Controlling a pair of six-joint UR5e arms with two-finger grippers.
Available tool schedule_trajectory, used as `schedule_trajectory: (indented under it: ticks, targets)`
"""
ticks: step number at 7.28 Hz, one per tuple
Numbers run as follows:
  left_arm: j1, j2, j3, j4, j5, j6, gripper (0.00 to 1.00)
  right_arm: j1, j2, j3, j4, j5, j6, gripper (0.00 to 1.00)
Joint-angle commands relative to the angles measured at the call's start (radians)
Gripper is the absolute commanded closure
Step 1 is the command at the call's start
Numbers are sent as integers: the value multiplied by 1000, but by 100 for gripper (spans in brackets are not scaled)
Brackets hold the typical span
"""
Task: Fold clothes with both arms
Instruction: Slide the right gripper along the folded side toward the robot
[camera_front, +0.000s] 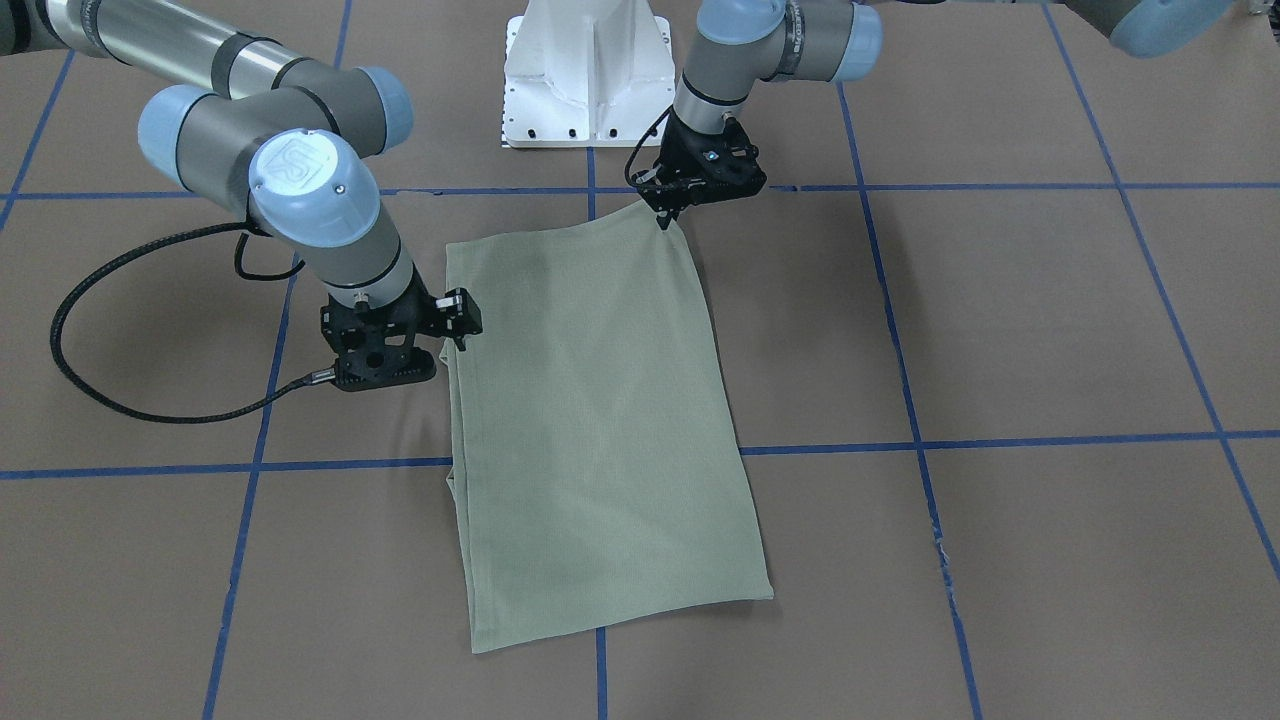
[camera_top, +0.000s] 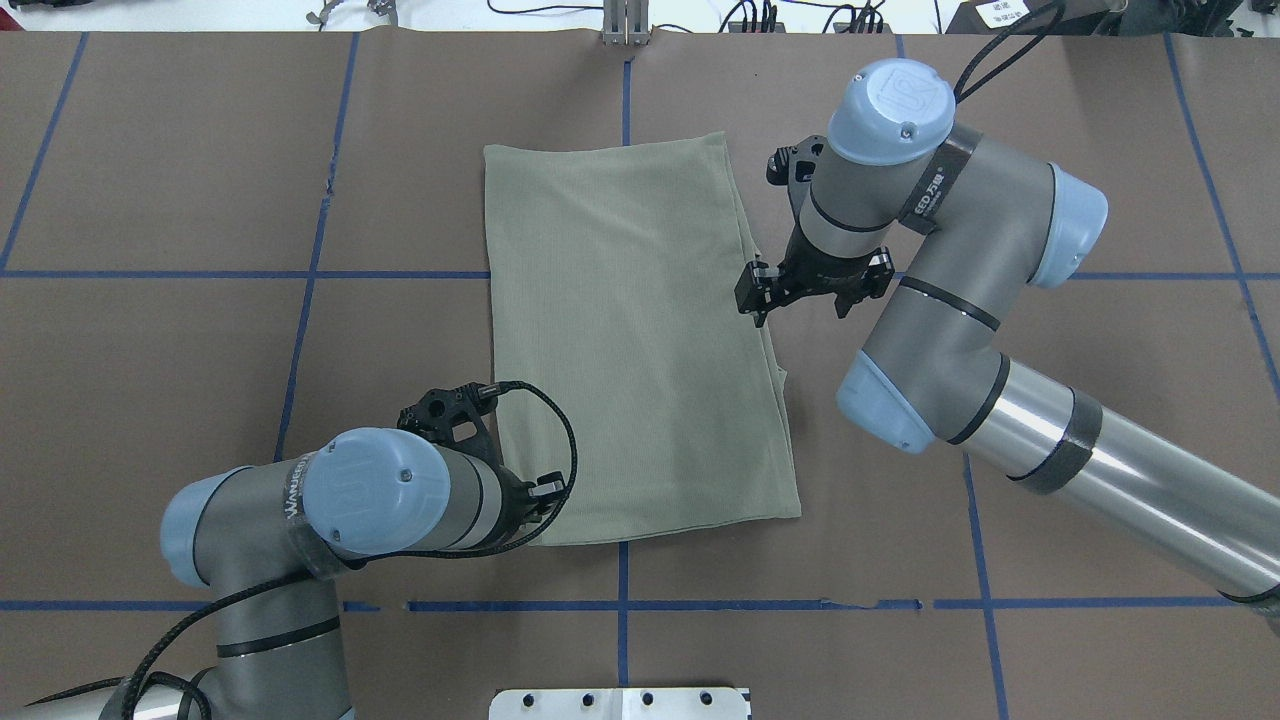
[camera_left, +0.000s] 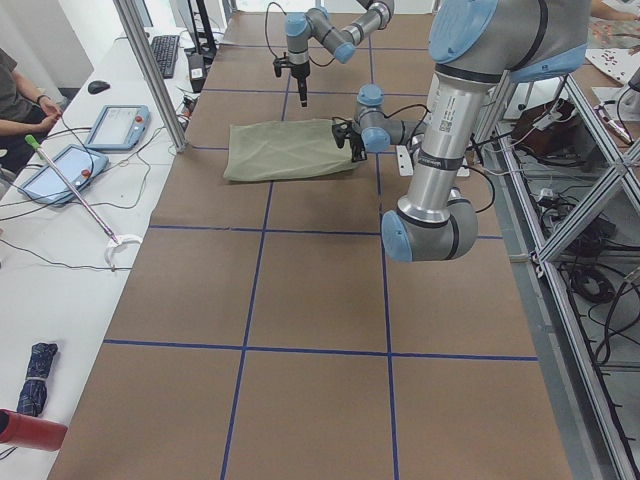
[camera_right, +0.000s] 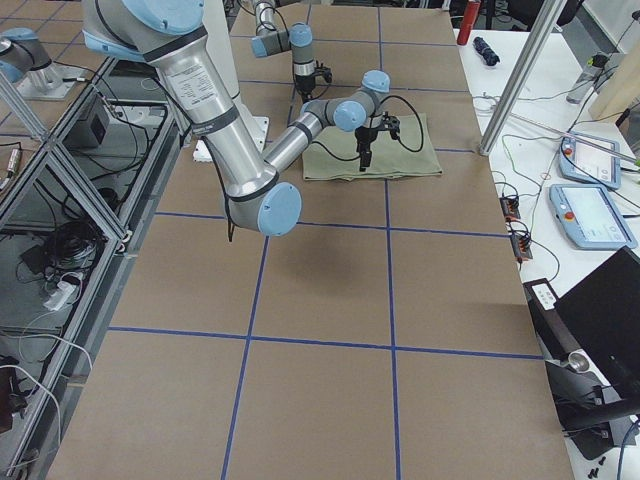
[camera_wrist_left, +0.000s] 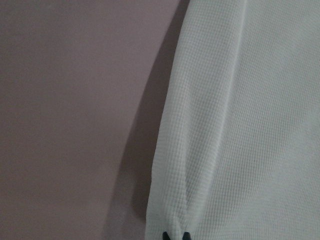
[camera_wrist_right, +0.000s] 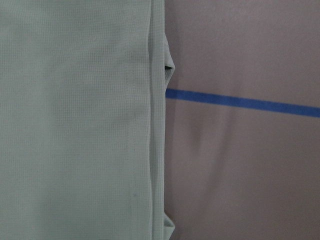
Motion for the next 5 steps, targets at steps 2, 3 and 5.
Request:
schedule_trajectory:
  ticks: [2,3,5]
  targets:
    - [12,-3,-20,8,-3,-6,100,-128,-70,143,2,-36,361,0]
    - [12,-3,-18,8,-5,-6,100,-181,-158,239,1,-101,416,0]
    - [14,-6,-18,6,-6,-6,100,-279,-197,272,1,-178,576,0]
